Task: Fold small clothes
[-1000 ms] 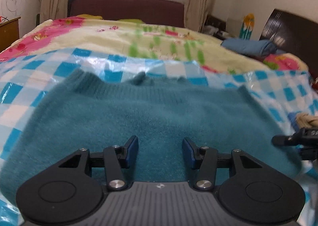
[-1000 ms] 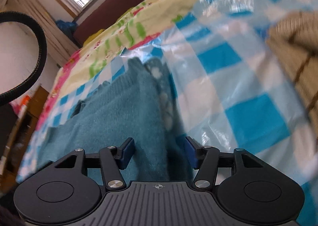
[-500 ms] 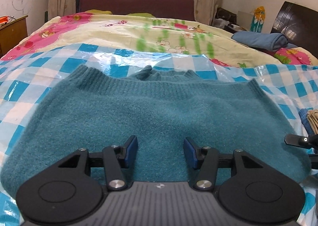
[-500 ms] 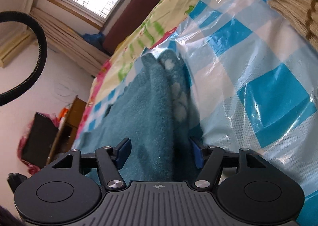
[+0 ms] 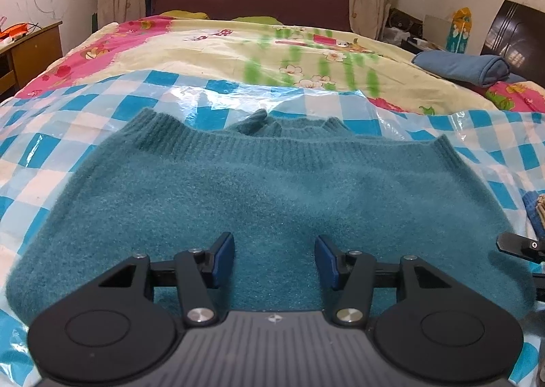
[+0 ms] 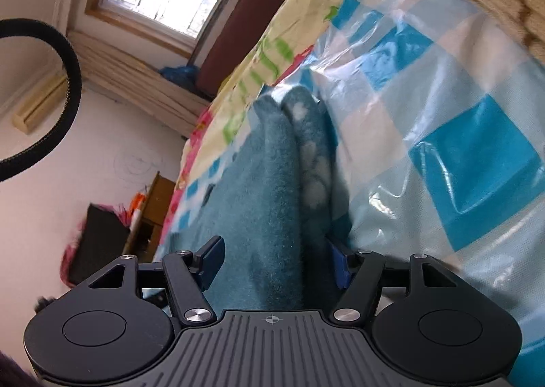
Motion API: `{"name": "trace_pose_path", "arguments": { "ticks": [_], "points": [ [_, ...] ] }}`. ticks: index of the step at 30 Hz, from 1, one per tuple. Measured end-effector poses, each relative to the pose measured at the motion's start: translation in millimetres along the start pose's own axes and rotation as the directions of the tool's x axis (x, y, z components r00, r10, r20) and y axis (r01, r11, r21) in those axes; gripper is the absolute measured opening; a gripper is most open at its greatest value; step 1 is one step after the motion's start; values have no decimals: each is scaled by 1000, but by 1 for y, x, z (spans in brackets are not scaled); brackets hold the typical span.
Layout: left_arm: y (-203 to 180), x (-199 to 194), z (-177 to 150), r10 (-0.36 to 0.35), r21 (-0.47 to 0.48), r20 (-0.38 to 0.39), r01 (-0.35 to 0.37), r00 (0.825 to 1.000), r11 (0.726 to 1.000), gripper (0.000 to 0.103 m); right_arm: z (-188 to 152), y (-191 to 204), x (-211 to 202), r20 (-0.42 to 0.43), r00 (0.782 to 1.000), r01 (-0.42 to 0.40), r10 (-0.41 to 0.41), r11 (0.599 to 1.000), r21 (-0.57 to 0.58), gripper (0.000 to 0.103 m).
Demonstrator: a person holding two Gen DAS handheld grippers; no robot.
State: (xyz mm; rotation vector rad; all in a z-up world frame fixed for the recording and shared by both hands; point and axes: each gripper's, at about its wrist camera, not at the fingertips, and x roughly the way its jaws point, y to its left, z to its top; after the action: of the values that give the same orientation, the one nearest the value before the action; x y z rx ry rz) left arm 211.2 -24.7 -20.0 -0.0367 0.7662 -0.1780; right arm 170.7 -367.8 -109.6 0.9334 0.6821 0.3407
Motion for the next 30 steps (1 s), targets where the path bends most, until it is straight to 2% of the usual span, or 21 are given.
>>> {"name": "trace_pose_path", "arguments": {
  "ticks": [3,6,9,11,13,18,24,27,30],
  "points": [
    [-3,2,-1,15,10,-5,-15,1000,1000,58,3,-2,11,3,1000,29,-29,999,20,64],
    [-4,3,1,26,-1,-14,-27,1000,1000,58,5,-8,14,23,1000,1,-3,999,50,65],
    [-6,2,3,41,0,-25,-41,999,999,58,7,-7,7,45,996,-84,81,994,64,65],
    [-7,0,5,50,2,-29,-50,998,999,58,9,-6,-1,57,983,-177,173,982,73,64],
    [-9,-1,6,59,11,-30,-59,998,998,58,11,-6,-2,56,974,-222,218,972,80,64],
    [-12,0,7,71,17,-37,-70,997,997,59,10,-9,12,1,997,-73,73,994,80,64],
    [-14,-5,9,63,12,-14,-62,998,998,59,10,-20,11,23,997,-75,72,987,145,58],
    [-20,-11,13,54,33,19,-55,998,998,59,5,-10,14,26,999,-29,27,997,66,60],
    [-23,-5,14,45,41,7,-46,999,998,60,2,-2,16,25,1000,-13,13,1000,9,63]
  ]
}}
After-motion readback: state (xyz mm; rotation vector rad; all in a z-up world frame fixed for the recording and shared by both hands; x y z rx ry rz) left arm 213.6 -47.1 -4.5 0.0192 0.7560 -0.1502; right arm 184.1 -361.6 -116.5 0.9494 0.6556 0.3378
